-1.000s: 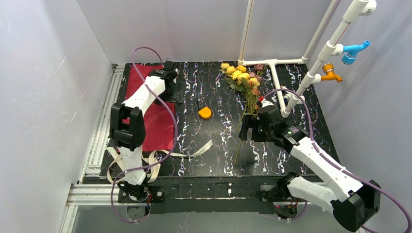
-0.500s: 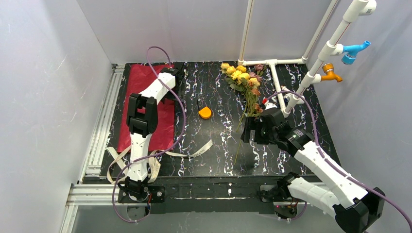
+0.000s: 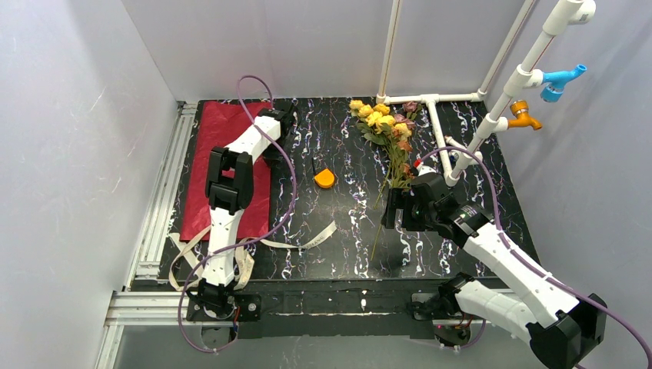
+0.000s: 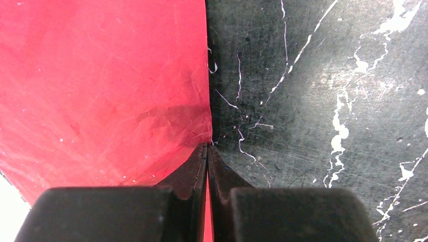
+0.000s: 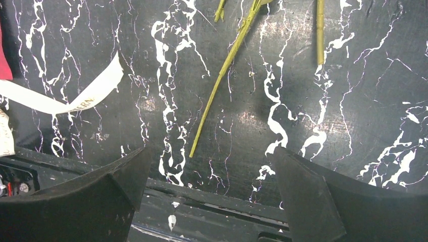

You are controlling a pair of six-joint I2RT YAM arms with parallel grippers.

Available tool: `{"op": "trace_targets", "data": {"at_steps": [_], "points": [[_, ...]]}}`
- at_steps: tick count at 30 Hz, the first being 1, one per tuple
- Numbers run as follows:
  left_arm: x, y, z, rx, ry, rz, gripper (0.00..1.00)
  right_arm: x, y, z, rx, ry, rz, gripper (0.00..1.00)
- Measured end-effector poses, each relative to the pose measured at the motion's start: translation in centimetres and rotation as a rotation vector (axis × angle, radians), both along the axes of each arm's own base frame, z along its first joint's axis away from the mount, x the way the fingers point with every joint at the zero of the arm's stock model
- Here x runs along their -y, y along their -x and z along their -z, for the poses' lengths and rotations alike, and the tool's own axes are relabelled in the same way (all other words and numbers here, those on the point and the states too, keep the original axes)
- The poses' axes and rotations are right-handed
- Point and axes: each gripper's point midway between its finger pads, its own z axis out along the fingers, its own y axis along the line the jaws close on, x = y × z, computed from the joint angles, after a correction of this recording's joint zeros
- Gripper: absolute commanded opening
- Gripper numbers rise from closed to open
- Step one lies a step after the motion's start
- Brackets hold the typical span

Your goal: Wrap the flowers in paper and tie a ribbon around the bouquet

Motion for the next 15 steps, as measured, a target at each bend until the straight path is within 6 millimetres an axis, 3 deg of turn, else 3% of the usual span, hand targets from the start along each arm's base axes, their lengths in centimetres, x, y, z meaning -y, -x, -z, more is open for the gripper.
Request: {"op": "trace_targets", "data": {"at_steps": [10, 15], "points": [[0.7, 0.2, -0.4, -0.003, 0.043, 0.008, 0.0, 0.1, -0.1, 0.0, 0.004, 0.006, 0.004, 1.0], [1.5, 0.2, -3.9, 0.052, 0.108, 0.014, 0.0, 0.3, 0.0, -0.3, 0.004, 0.015, 0.001, 1.0]]}}
